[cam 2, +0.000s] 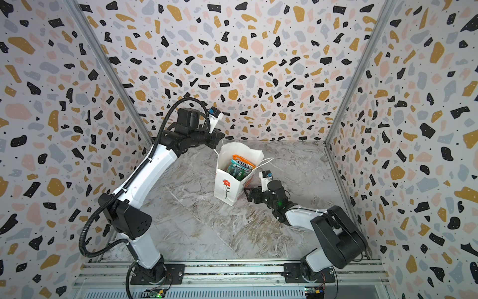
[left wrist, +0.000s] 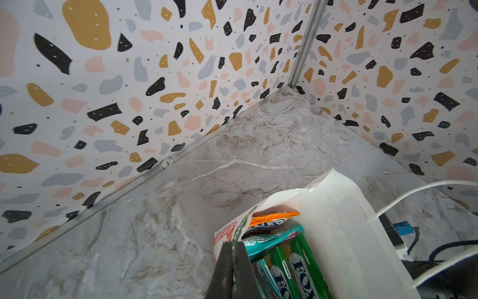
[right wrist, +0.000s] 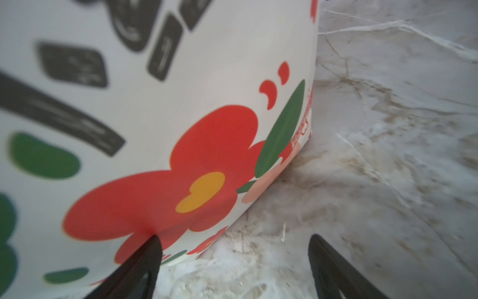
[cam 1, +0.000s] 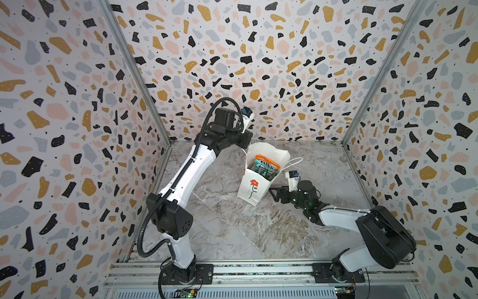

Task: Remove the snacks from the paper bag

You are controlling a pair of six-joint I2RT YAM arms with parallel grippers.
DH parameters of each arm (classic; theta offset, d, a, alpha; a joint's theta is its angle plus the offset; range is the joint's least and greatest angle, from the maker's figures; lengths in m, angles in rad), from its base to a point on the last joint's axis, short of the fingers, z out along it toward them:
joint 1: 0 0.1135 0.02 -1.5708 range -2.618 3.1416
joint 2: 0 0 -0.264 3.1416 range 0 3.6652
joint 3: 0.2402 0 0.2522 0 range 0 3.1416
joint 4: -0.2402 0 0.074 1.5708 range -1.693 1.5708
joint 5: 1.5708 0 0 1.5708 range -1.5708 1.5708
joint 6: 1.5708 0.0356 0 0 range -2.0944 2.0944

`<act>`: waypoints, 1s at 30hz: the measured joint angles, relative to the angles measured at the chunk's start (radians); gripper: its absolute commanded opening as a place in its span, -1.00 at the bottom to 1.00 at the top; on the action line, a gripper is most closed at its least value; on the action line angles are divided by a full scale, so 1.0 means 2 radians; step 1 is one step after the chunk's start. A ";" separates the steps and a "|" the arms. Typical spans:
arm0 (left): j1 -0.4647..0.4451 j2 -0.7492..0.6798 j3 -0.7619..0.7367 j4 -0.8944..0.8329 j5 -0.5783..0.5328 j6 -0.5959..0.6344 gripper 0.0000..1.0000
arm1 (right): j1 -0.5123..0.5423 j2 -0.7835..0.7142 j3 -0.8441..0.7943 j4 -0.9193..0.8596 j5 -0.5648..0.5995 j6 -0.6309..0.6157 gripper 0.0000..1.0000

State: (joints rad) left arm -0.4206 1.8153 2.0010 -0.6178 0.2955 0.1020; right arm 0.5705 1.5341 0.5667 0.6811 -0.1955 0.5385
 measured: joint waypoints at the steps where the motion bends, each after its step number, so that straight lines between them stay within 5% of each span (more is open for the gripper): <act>1: 0.004 0.004 0.004 -0.002 -0.004 0.010 -1.00 | 0.006 0.016 0.010 0.014 0.004 0.003 0.78; 19: 0.031 0.096 0.123 -0.005 -0.014 0.096 -1.00 | 0.058 0.267 0.212 0.171 0.046 0.064 0.69; 30: 0.031 0.082 0.083 0.023 0.025 0.096 -1.00 | 0.063 0.277 0.213 0.169 0.053 0.052 0.77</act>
State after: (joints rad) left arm -0.3592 1.9800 2.1674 -0.5728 0.3462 0.2935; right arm 0.6968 2.0872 0.9924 1.0183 -0.0898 0.6434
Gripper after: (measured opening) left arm 0.047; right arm 0.879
